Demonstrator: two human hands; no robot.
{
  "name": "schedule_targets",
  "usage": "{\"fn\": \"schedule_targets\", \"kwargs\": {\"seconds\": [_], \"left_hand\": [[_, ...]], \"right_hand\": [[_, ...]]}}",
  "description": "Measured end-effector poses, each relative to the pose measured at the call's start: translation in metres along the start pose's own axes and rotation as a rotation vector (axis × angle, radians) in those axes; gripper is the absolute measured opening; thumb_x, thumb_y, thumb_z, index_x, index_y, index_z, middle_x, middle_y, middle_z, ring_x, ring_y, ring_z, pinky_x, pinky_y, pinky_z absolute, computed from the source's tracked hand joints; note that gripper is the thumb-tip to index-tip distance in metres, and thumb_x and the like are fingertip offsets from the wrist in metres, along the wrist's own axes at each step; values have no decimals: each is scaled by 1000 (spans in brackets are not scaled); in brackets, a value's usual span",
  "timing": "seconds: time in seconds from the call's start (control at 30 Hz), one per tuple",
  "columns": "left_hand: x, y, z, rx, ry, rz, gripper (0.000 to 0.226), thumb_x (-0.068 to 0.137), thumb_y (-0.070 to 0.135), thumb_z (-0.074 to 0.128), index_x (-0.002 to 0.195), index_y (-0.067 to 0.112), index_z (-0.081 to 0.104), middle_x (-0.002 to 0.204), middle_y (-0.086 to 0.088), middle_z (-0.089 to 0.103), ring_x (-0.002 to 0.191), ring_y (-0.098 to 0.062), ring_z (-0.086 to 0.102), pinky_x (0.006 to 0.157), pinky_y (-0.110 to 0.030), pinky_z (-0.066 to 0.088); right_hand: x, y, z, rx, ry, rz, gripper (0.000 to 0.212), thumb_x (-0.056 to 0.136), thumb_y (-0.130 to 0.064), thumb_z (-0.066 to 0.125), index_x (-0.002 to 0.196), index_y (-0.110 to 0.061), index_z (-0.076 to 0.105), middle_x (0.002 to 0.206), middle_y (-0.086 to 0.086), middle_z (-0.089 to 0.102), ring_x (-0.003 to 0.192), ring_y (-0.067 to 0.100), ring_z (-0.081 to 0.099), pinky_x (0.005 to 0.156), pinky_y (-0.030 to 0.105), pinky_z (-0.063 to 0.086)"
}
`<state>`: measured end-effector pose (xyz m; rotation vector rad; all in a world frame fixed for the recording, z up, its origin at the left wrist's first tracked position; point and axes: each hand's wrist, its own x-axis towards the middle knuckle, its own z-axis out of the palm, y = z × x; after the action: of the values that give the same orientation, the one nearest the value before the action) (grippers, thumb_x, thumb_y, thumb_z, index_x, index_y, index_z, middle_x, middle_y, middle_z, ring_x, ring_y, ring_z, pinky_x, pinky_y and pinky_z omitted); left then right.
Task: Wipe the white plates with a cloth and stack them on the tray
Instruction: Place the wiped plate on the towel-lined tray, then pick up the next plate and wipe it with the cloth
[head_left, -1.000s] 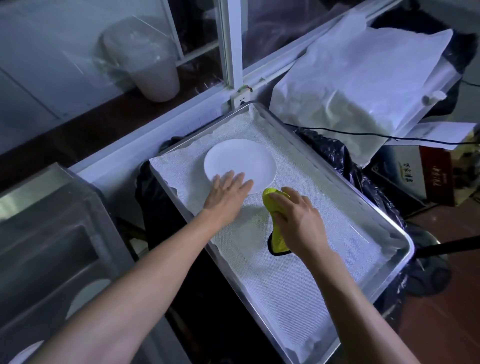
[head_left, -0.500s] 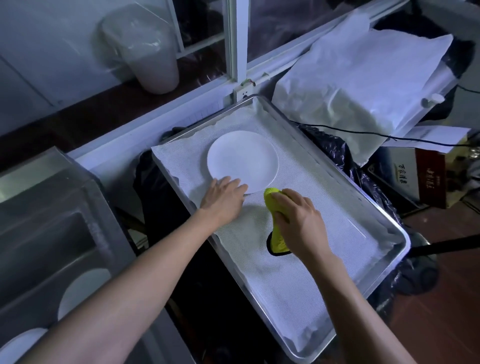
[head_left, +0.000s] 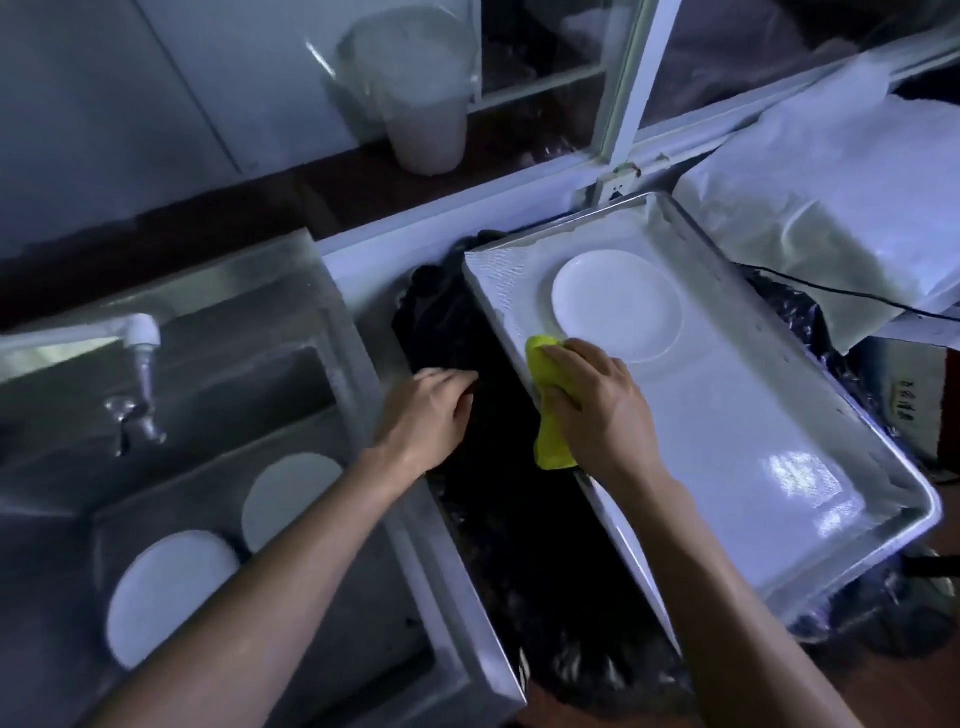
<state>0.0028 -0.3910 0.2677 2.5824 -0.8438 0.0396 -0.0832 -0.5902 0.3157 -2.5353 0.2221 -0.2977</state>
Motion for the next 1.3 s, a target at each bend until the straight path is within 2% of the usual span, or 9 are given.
{"fn": "schedule_targets", "kwargs": {"seconds": [0.1, 0.2, 0.3, 0.43, 0.63, 0.83, 1.0, 1.17, 1.3], "left_hand": [[-46, -41, -21, -8, -56, -64, 25, 98, 13, 53, 112, 10, 73, 104, -9, 74, 99, -31, 69, 80, -40, 54], [-97, -80, -38, 3, -76, -149, 26, 97, 12, 52, 113, 10, 72, 107, -13, 74, 95, -34, 68, 74, -39, 54], [-146, -119, -50, 44, -103, -270, 20, 93, 15, 51, 97, 14, 70, 98, -12, 73, 89, -35, 68, 68, -37, 50], [-205, -170, -56, 26, -105, -425, 37, 96, 22, 54, 130, 20, 68, 125, -10, 71, 114, -34, 65, 88, -42, 55], [-270, -237, -52, -37, -131, -666, 39, 100, 30, 50, 136, 31, 62, 125, -8, 71, 110, -33, 66, 83, -39, 55], [-291, -278, -35, -62, -150, -721, 30, 98, 23, 47, 120, 25, 68, 107, -7, 73, 99, -33, 64, 70, -35, 43], [-289, -307, 2, -109, -177, -824, 32, 98, 19, 47, 120, 24, 70, 105, -8, 73, 95, -34, 66, 72, -36, 49], [-283, -333, 48, -252, -119, -1038, 20, 88, 15, 48, 82, 20, 66, 81, -4, 68, 77, -32, 64, 65, -34, 53], [-278, -350, 80, -348, -66, -1163, 17, 85, 12, 49, 76, 14, 64, 80, -5, 68, 79, -30, 62, 69, -35, 52]], "right_hand": [[-4, -48, 30, 14, -77, -88, 35, 92, -19, 61, 126, -28, 61, 126, -4, 59, 102, 35, 54, 82, 47, 51], [-14, -92, 67, 2, -169, -165, 43, 92, -17, 61, 134, -25, 59, 137, -1, 56, 110, 38, 55, 85, 49, 51], [-30, -134, 107, 16, -241, -223, 43, 93, -13, 61, 134, -24, 60, 140, 1, 55, 113, 39, 55, 86, 51, 51], [-49, -178, 162, -11, -366, -281, 36, 96, -16, 55, 131, -26, 59, 132, -5, 56, 111, 33, 54, 82, 47, 51], [-64, -220, 234, -73, -505, -282, 44, 93, -15, 57, 135, -29, 57, 137, -4, 55, 118, 33, 53, 87, 46, 50], [-63, -230, 285, -82, -544, -247, 45, 91, -15, 60, 133, -29, 57, 134, -1, 55, 113, 37, 54, 88, 50, 50], [-52, -212, 323, -92, -596, -264, 43, 91, -15, 59, 132, -27, 58, 133, -3, 56, 110, 35, 55, 86, 49, 51], [-42, -189, 360, -63, -637, -235, 45, 92, -14, 61, 135, -26, 57, 139, -1, 54, 120, 35, 52, 89, 52, 51], [-35, -173, 378, -49, -659, -221, 47, 91, -12, 63, 136, -24, 58, 139, 2, 55, 121, 37, 53, 91, 54, 50]]}}
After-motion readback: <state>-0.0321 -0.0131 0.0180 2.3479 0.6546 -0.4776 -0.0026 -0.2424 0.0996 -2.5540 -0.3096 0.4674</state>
